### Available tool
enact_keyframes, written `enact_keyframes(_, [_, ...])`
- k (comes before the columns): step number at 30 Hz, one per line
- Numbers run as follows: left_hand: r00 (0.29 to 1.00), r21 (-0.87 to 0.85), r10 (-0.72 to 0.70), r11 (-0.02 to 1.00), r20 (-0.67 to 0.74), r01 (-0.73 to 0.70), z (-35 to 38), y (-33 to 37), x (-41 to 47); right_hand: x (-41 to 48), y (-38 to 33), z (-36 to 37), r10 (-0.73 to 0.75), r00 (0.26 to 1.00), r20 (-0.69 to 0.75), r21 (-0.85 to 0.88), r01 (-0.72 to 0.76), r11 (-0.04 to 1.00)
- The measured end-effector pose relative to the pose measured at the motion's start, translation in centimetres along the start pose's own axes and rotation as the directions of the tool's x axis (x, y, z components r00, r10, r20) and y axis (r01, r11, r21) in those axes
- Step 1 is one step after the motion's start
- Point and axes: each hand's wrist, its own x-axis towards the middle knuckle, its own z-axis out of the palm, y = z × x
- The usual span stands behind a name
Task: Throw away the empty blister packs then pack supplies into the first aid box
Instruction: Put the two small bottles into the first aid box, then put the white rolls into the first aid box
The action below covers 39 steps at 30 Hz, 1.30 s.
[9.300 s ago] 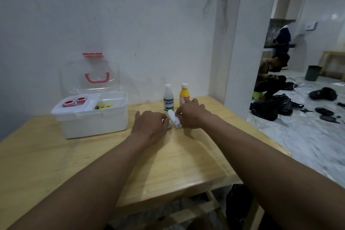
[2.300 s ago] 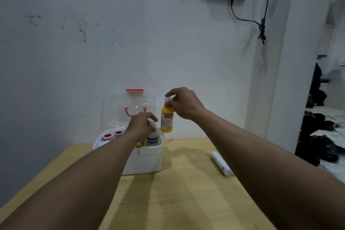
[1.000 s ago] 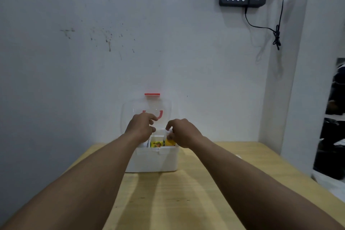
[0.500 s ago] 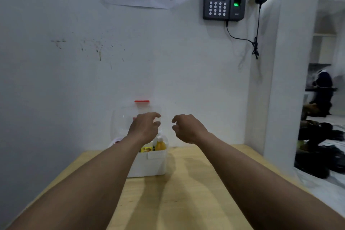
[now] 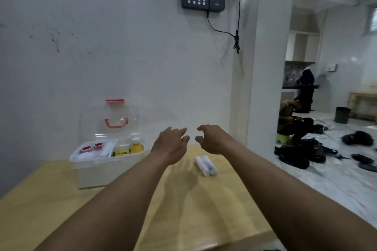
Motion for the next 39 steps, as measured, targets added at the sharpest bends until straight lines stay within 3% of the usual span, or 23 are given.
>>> enact_keyframes(8, [0.968,0.080,-0.051,0.996,0.244,0.033,5.5,2.1,-0.3,-1.0,5.1,2.7,0.056,0.992,0.113,-0.029,-0.053,0.998])
enact_keyframes(16, [0.943,0.047,-0.083,0.996,0.324,0.071,8.2,1.9,-0.5,-0.9,6.7,4.9,0.066,0.967,0.244,-0.024,-0.062,0.998])
enact_keyframes(21, [0.949,-0.010,-0.093,0.995,0.301,0.101,8.4,1.1,-0.2,-0.5,7.1,5.6,0.109,0.957,0.269,0.002,-0.114,0.994])
enact_keyframes(30, [0.980,-0.015,-0.196,0.980,0.033,0.197,8.1,1.8,1.0,0.3,7.0,5.3,0.149,0.956,0.251,0.098,-0.178,0.979])
enact_keyframes(34, [0.938,-0.022,-0.334,0.941,0.089,0.337,8.1,2.3,1.4,0.4,6.6,5.5,0.164,0.946,0.279,0.098,-0.198,0.975])
enact_keyframes(39, [0.891,-0.170,-0.427,0.877,0.156,0.450,7.8,2.4,2.3,0.6,6.4,5.3,0.188,0.943,0.274,0.129,-0.230,0.964])
